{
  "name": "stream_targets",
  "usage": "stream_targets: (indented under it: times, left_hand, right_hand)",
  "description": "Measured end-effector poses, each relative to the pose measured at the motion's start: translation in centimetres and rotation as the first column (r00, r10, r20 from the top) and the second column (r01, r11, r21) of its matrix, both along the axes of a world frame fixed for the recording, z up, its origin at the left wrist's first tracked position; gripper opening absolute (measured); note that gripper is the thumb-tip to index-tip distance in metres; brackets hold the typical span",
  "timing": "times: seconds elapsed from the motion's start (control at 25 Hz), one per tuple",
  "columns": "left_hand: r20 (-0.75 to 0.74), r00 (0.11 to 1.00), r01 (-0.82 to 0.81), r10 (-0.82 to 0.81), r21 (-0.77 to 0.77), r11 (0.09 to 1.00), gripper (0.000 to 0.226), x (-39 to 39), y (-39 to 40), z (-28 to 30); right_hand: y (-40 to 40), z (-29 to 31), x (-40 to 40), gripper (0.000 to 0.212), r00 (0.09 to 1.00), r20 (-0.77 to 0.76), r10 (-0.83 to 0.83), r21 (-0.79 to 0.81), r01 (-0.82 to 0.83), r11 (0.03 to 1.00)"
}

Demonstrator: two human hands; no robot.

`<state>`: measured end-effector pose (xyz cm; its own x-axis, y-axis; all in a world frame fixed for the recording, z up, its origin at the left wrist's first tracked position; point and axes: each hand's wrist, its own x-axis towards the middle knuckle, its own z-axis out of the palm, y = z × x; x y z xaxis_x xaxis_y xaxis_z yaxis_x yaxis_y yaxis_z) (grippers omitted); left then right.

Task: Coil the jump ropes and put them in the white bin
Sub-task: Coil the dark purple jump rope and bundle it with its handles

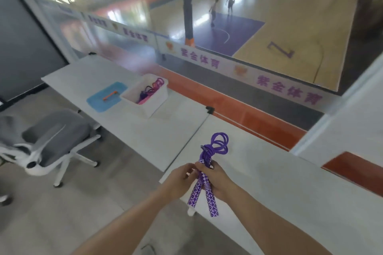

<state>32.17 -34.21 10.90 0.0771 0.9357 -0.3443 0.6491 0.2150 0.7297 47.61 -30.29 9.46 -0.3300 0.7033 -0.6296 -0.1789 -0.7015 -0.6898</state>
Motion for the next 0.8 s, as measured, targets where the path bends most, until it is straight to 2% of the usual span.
stream_targets:
  times: [0.08,0.24,0.4,0.52,0.68,0.8]
  left_hand:
    - [-0.058,0.997,-0.047,0.050,0.039,0.998,0.027,-7.0,1.4,-0.3]
    - [-0.185,0.981,-0.042,0.056,0.078,0.996,0.032,-21.0,3.7,0.6]
    - [-0.223,0.974,-0.023,0.048,0.114,0.993,0.034,-32.0,7.1,2.8]
    - [-0.212,0.975,-0.033,0.061,0.133,0.991,0.030,-36.9,10.4,3.0]
    - [-0.212,0.976,-0.023,0.051,0.134,0.991,0.021,-42.1,16.8,2.3]
    - [-0.266,0.963,0.003,0.028,0.115,0.993,0.034,-45.7,22.5,1.9]
  right_hand:
    - [1.4,-0.1,-6.3,0.047,0.999,0.033,0.017,0.039,-0.018,0.999]
    - [3.8,0.8,-19.0,0.042,0.996,0.090,-0.004,0.053,-0.001,0.999]
    - [6.9,2.5,-30.1,0.045,0.993,0.117,-0.001,0.103,-0.011,0.995]
    - [10.3,3.0,-34.8,0.046,0.990,0.139,-0.018,0.142,-0.001,0.990]
    - [17.2,1.9,-39.0,0.048,0.960,0.279,0.002,0.200,-0.060,0.978]
    - [23.6,0.4,-41.4,0.048,0.924,0.378,0.054,0.217,-0.145,0.965]
